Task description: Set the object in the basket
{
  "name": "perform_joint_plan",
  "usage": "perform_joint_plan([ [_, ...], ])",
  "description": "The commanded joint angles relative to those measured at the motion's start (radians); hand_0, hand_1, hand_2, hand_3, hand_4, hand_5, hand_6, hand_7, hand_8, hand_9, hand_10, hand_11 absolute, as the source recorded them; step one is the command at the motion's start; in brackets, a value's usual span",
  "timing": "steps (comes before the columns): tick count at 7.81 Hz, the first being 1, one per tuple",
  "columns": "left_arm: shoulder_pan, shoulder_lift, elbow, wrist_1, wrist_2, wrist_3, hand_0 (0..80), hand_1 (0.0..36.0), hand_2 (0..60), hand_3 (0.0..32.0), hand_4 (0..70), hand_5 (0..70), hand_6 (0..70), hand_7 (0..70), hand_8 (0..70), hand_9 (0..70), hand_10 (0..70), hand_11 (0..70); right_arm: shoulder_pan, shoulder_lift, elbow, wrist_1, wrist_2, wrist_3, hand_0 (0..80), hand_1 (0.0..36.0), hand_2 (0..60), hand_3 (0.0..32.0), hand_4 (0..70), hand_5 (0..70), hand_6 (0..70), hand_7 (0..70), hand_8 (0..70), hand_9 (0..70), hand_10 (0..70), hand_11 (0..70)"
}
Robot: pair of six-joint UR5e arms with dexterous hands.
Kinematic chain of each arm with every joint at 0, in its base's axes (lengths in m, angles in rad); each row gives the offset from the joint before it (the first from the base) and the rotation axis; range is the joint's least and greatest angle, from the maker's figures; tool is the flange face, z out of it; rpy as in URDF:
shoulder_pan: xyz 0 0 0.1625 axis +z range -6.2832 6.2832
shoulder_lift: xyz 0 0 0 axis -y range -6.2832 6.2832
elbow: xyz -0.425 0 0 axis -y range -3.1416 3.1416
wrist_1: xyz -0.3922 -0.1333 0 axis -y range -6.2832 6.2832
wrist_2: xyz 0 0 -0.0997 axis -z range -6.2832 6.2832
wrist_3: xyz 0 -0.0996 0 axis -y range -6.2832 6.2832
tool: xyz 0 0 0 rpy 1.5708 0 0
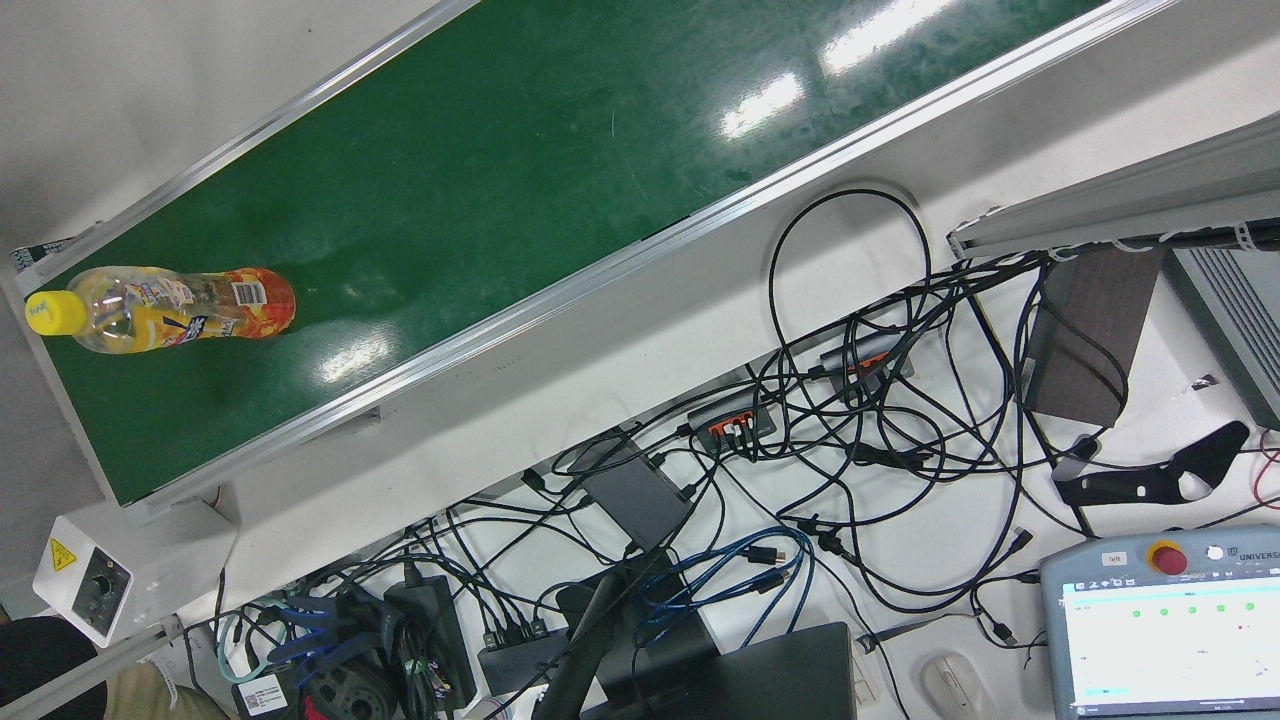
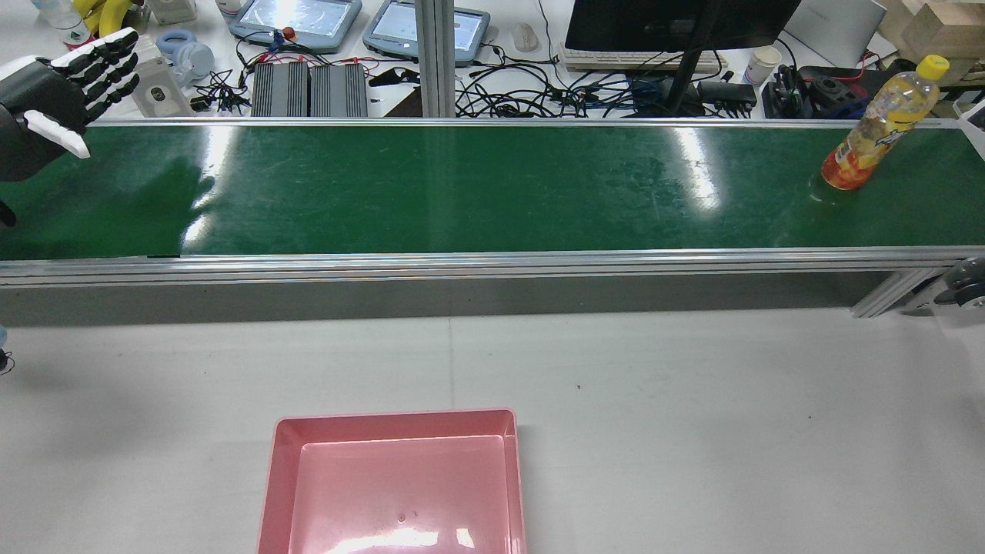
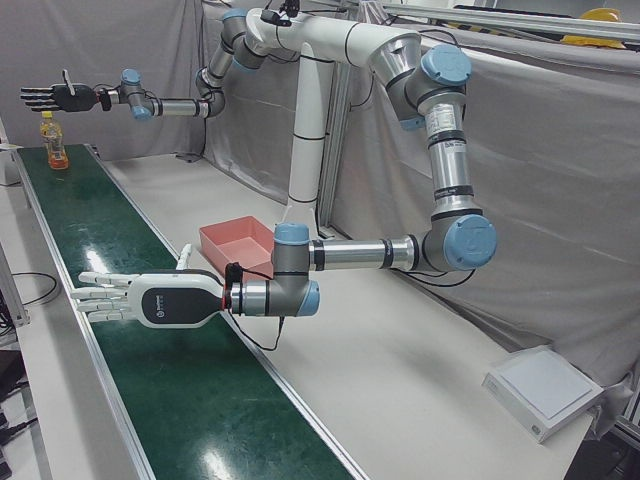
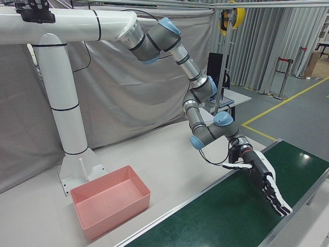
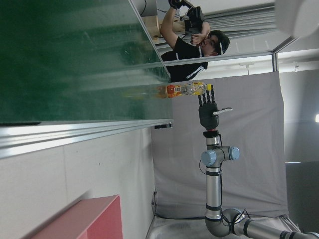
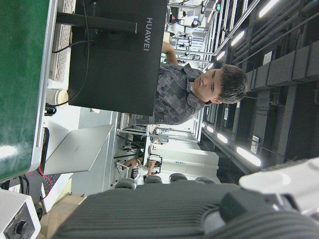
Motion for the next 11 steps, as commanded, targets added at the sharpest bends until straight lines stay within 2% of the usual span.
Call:
perform_joint_plan([
  [1, 0.014, 0.0, 0.004, 0.008, 0.0, 0.003, 61.8, 5.8, 0.0, 0.0, 9.1, 7.2, 0.0, 0.0, 0.0, 0.0, 0.6, 2.7, 0.001, 0.002, 0.001, 0.0, 0.0, 0.001, 0.0, 0.0, 0.0, 0.0, 0.0, 0.0, 0.0, 0.0, 0.0, 0.0, 0.0, 0.0],
  [11, 0.015, -0.007, 0.005, 0.01, 0.0, 0.003, 62.0, 5.6, 0.0, 0.0, 9.5, 8.7, 0.0, 0.0, 0.0, 0.0, 0.9, 3.2, 0.001, 0.002, -0.001, 0.0, 0.0, -0.001, 0.0, 0.0, 0.0, 0.0, 0.0, 0.0, 0.0, 0.0, 0.0, 0.0, 0.0, 0.0],
])
